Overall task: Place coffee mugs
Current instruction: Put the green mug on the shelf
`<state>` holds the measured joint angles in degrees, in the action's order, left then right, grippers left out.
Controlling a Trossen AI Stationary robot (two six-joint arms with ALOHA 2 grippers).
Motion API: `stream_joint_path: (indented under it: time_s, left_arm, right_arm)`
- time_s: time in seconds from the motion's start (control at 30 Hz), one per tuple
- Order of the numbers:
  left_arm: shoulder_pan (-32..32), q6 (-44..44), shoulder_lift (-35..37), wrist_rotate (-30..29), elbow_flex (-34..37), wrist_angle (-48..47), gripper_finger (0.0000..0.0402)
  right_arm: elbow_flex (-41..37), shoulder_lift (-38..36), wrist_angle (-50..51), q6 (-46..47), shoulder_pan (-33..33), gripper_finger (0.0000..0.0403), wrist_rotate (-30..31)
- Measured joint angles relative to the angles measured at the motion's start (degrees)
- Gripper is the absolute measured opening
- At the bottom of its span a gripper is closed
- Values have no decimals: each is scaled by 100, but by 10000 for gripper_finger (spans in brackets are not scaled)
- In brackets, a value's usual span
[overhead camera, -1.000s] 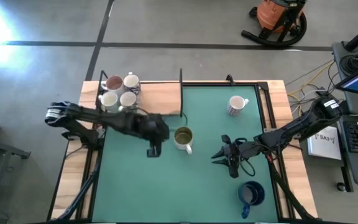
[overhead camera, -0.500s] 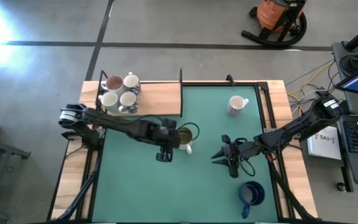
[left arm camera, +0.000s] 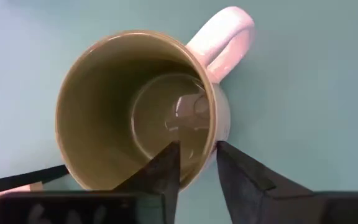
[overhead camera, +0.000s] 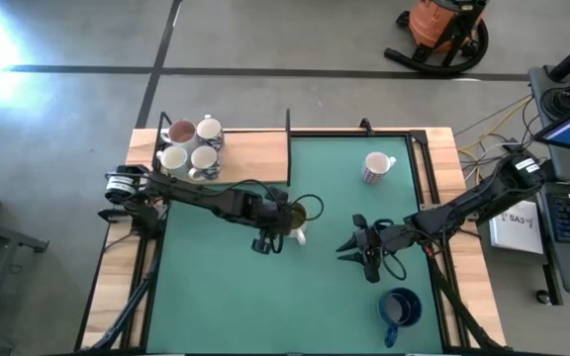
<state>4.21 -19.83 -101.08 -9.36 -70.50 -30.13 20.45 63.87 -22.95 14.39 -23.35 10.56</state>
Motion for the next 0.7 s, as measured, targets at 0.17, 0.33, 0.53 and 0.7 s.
stream_joint_path:
  time_s: [0.17,0.33,0.53,0.7]
  left_arm:
    - [-22,0,11,229,0,-31,21]
    - [-96,466,11,404,0,-78,8]
    - [-226,2158,62,410,-195,-619,4]
    - [-303,3539,48,282,-759,-1633,3]
  right_arm:
    - [-1,1,-1,0,0,86,-1]
    - [1,1,-1,-1,0,86,-1]
    - [1,1,-1,0,0,86,-1]
    - [-1,1,-1,0,0,86,-1]
